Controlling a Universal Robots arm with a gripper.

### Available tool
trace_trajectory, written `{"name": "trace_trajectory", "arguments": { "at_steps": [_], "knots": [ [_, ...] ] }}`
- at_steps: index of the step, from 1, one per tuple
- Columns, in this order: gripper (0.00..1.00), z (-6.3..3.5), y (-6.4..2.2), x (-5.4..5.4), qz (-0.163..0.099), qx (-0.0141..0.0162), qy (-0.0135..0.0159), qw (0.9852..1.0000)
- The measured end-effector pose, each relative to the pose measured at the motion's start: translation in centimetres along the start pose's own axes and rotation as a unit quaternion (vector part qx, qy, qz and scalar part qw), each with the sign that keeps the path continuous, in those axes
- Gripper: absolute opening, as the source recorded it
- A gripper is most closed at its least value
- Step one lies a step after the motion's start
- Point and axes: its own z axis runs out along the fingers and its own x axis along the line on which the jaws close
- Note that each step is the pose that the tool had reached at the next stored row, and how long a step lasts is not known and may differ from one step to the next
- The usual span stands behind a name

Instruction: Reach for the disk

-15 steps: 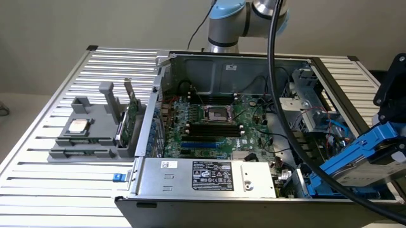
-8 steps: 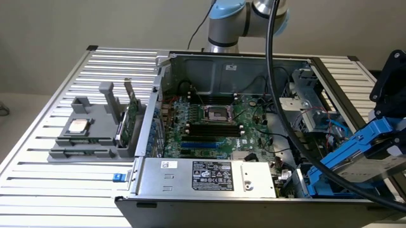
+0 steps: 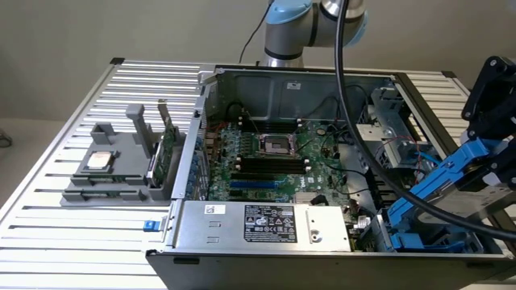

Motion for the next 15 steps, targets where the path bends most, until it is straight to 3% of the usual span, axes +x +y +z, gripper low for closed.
{"name": "trace_trajectory", "arguments": {
  "at_steps": [15],
  "knots": [
    [0.33, 0.03, 0.01, -0.45, -0.023, -0.0023, 0.0035, 0.9997]
  ]
}}
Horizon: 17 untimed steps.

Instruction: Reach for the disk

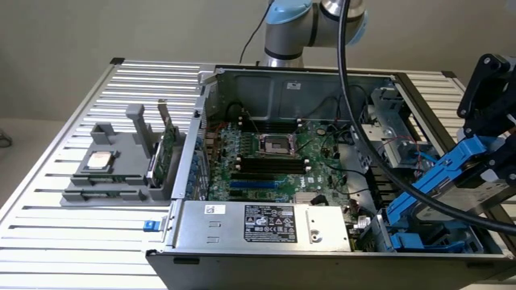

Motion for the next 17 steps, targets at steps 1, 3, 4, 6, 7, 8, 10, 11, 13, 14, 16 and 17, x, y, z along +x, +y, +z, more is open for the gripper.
{"name": "trace_trajectory", "arguments": {
  "at_steps": [1, 3, 4, 6, 7, 8, 10, 11, 13, 14, 16, 17],
  "knots": [
    [0.33, 0.0, 0.0, 0.0, -0.001, -0.0001, 0.0001, 1.0],
    [0.33, 0.0, 0.0, 0.0, -0.002, -0.0001, 0.0003, 1.0],
    [0.33, 0.0, -0.01, 0.0, -0.003, -0.0001, 0.0003, 1.0],
    [0.33, 0.0, -0.02, 0.0, -0.003, 0.0005, 0.0003, 1.0],
    [0.33, 0.0, -0.02, 0.0, -0.003, 0.001, 0.0004, 1.0],
    [0.33, 0.0, -0.02, 0.0, -0.004, 0.0018, 0.0004, 1.0],
    [0.33, 0.01, -0.02, 0.0, -0.004, 0.004, 0.0005, 1.0],
    [0.33, 0.01, -0.02, 0.0, -0.004, 0.0054, 0.0006, 1.0],
    [0.33, 0.05, -0.03, 0.0, -0.005, 0.0087, 0.0008, 1.0],
    [0.33, 0.08, -0.03, 0.0, -0.005, 0.0091, 0.0008, 0.9999],
    [0.33, 0.14, -0.03, 0.01, -0.005, 0.0092, 0.0009, 0.9999],
    [0.33, 0.16, -0.03, 0.01, -0.005, 0.0092, 0.0009, 0.9999]
  ]
}}
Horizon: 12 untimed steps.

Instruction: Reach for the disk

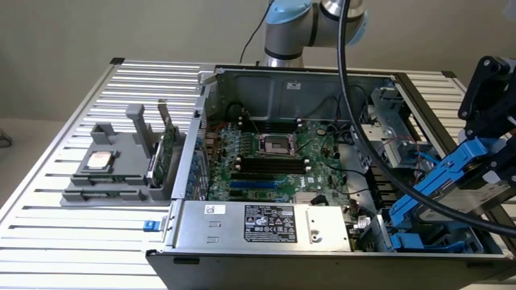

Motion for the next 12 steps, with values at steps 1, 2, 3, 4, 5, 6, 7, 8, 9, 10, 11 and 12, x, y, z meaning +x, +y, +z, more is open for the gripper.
{"name": "trace_trajectory", "arguments": {
  "at_steps": [1, 2, 3, 4, 5, 6, 7, 8, 9, 10, 11, 12],
  "knots": [
    [0.33, 0.01, 0.01, 0.0, 0.0, 0.0, 0.0, 1.0],
    [0.33, 0.01, 0.01, 0.0, 0.0, 0.0, 0.0001, 1.0],
    [0.33, 0.01, 0.01, 0.0, 0.0, 0.0, 0.0, 1.0],
    [0.33, 0.02, 0.02, 0.0, 0.0, 0.0, 0.0, 1.0],
    [0.33, 0.03, 0.03, 0.01, 0.0, 0.0, -0.0001, 1.0],
    [0.33, 0.04, 0.04, 0.01, 0.0, 0.0, -0.0001, 1.0],
    [0.33, 0.06, 0.06, 0.01, 0.0, 0.0, -0.0002, 1.0],
    [0.33, 0.08, 0.08, 0.01, 0.0, 0.0, -0.0002, 1.0],
    [0.33, 0.08, 0.1, 0.0, 0.0, 0.0, -0.0001, 1.0],
    [0.33, 0.1, 0.12, 0.0, 0.0, 0.0, -0.0001, 1.0],
    [0.33, 0.12, 0.15, 0.01, 0.0, 0.0, -0.0001, 1.0],
    [0.33, 0.15, 0.16, 0.01, 0.0, 0.0, -0.0002, 1.0]
  ]
}}
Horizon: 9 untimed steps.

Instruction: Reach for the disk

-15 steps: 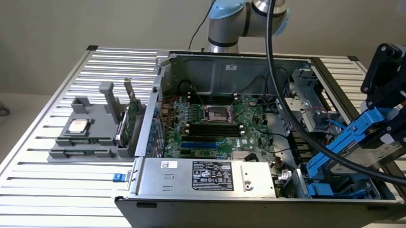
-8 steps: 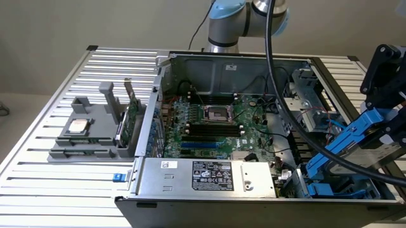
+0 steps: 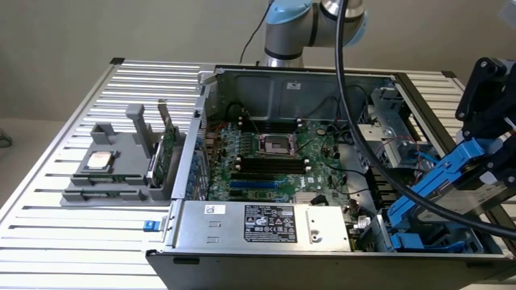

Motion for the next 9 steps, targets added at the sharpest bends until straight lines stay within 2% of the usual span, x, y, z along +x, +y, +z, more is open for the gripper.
{"name": "trace_trajectory", "arguments": {
  "at_steps": [9],
  "knots": [
    [0.33, 0.32, 0.14, 0.1, 0.0, 0.0, 0.0, 1.0]
  ]
}}
